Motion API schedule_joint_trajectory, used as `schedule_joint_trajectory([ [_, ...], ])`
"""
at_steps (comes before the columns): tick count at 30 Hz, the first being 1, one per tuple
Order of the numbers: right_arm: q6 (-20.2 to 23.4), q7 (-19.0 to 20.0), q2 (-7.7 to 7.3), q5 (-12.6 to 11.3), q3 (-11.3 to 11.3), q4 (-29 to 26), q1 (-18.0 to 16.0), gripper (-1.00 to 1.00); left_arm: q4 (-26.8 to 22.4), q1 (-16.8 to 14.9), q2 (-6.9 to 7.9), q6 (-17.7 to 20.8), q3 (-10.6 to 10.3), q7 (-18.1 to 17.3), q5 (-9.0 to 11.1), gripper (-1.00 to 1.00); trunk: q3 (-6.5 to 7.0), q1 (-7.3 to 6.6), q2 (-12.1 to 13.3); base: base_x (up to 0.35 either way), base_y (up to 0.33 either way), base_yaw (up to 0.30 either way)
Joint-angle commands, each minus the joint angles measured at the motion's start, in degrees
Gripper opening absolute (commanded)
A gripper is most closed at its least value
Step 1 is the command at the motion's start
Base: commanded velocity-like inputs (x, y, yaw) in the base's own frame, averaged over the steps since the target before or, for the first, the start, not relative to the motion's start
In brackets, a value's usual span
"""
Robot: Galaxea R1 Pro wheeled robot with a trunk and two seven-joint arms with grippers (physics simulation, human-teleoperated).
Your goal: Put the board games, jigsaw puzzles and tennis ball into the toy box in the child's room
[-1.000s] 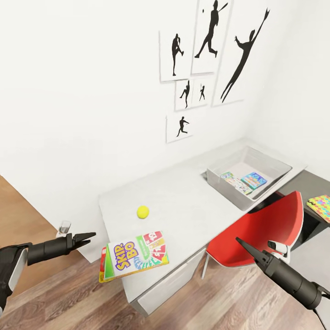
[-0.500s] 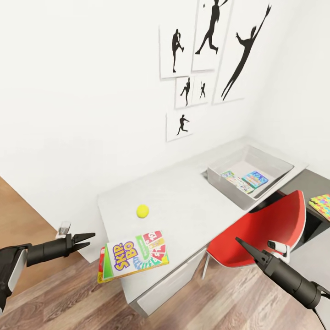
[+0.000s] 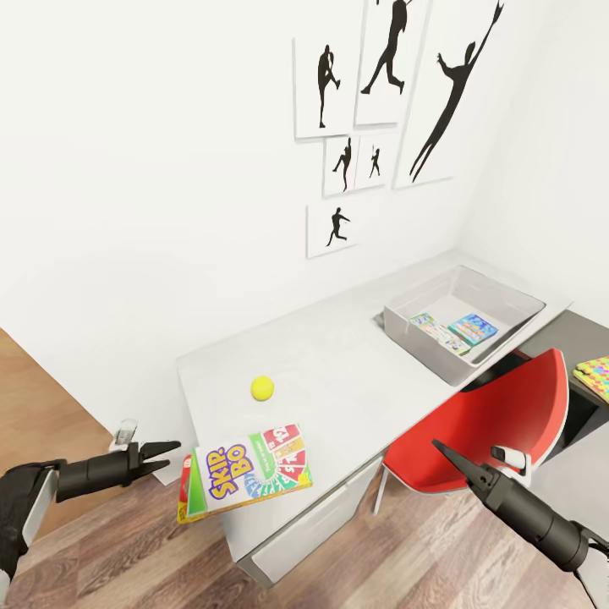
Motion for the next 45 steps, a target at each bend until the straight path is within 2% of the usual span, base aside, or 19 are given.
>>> schedule_joint_trajectory([
  [1, 0.4, 0.0, 0.32, -0.3, 0.0, 0.0, 0.0, 1.00, 0.3, 0.0, -0.33, 0.4, -0.3, -0.1, 0.1, 1.00, -0.05, 0.00, 0.0, 0.000, 0.000, 0.000],
  [5, 0.4, 0.0, 0.89, -0.3, 0.0, 0.0, 0.0, 1.00, 0.5, 0.0, -1.45, 0.4, -0.3, -0.1, 0.1, 1.00, -0.05, 0.00, 0.0, 0.000, 0.000, 0.000],
  [9, 0.3, 0.0, 1.99, -0.3, 0.2, 0.0, -0.1, 1.00, 1.1, 0.0, -2.66, -0.1, -1.6, -0.1, 0.1, 1.00, -0.05, 0.00, 0.0, 0.000, 0.000, 0.000],
  [12, 0.3, 0.0, 2.30, -0.3, 0.2, 0.0, -0.2, 1.00, 1.3, 0.0, -2.92, -0.2, -2.6, -0.1, 0.1, 1.00, -0.05, 0.00, 0.0, 0.000, 0.000, 0.000],
  [18, 0.3, 0.1, 2.47, -0.3, 0.2, 0.0, -0.2, 1.00, 1.4, 0.0, -3.06, -0.3, -3.7, -0.1, 0.1, 1.00, -0.23, 0.22, -0.4, 0.000, 0.000, 0.000],
  [20, 0.3, 0.1, 2.49, -0.3, 0.2, 0.0, -0.2, 1.00, 1.4, 0.0, -3.08, -0.3, -3.8, -0.1, 0.1, 1.00, -0.59, 0.66, -1.2, 0.000, 0.000, 0.000],
  [41, 0.3, 0.1, 2.59, -0.3, 0.3, 0.0, -0.2, 1.00, 1.6, 0.0, -3.01, -0.4, -3.8, -0.1, 0.1, 1.00, -0.59, 0.66, -1.2, 0.000, 0.000, 0.000],
  [45, 0.3, 0.1, 2.58, -0.3, 0.3, 0.0, -0.2, 1.00, 1.6, 0.0, -3.01, -0.4, -3.8, -0.1, 0.1, 1.00, -1.31, 1.54, -2.9, 0.000, 0.000, 0.000],
])
